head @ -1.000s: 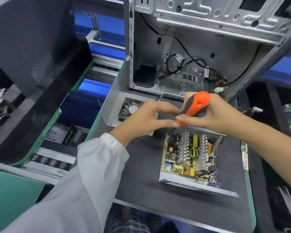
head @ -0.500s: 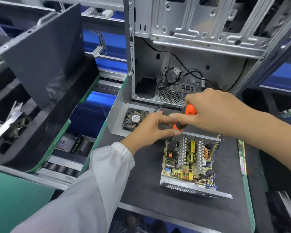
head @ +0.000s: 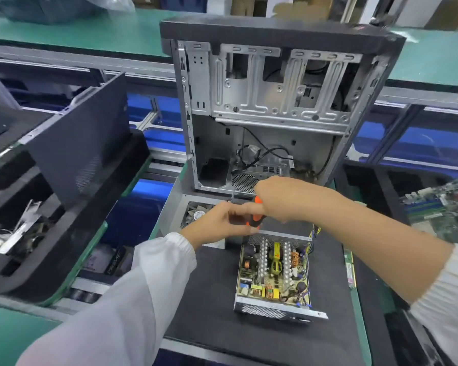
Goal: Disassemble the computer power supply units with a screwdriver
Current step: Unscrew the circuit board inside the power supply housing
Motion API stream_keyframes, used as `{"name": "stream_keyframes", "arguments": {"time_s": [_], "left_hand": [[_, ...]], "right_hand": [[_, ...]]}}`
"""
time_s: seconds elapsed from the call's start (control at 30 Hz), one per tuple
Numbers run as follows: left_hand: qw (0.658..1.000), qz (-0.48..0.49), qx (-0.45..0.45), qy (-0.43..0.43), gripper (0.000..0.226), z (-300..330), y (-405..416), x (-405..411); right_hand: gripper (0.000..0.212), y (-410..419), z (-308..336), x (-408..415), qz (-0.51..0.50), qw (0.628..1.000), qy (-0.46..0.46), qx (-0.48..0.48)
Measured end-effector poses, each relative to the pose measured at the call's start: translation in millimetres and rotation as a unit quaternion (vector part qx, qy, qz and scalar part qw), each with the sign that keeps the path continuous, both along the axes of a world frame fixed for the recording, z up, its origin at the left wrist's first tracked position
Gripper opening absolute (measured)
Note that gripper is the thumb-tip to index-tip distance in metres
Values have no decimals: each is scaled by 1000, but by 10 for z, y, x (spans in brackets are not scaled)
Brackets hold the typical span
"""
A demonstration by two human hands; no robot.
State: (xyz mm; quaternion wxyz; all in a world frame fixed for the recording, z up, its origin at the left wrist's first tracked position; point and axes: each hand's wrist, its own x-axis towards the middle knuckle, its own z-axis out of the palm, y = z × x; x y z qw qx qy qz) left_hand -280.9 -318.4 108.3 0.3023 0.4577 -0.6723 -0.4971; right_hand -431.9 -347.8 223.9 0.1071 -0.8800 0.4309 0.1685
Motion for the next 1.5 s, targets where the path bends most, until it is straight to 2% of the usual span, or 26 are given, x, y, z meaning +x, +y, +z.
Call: {"name": "stream_keyframes", "arguments": {"time_s": [0.23, 0.4, 0.57, 0.7, 0.83, 0.97, 1.03, 1.13, 1.27, 1.4, 1.5], "left_hand": [[1000, -23, 8, 17, 18, 78, 5, 24], [1000, -12, 11, 4, 16, -7, 3, 38], [1000, 4, 12, 23, 13, -36, 62, 17], [996, 26, 37, 78, 18, -22, 126, -27], [996, 28, 21, 79, 20, -25, 111, -78], [996, 20, 26, 82, 21, -51, 69, -110], [995, 14, 35, 92, 22, -69, 41, -106], [992, -5, 56, 112, 22, -32, 18, -97], [991, -44, 60, 107, 20, -54, 2, -74], [992, -40, 62, 106, 31, -91, -11, -42], [993, -42, 55, 93, 23, -52, -3, -58]], "right_hand": [[53, 86, 142, 38, 19, 997, 62, 41], [42, 155, 183, 155, 9, 994, 97, 54], [38, 235, 229, 218, 8, 994, 101, 47], [38, 260, 281, 193, 0, 996, 84, 43], [58, 253, 313, 126, -35, 994, 104, 0], [38, 235, 180, 159, -63, 989, 104, -80], [26, 239, 164, 178, -61, 991, 98, -70], [18, 282, 211, 197, -50, 993, 101, -44], [22, 318, 203, 206, -43, 995, 93, -22], [28, 299, 153, 179, -32, 997, 64, -13], [33, 284, 169, 153, -22, 998, 64, 5]]}}
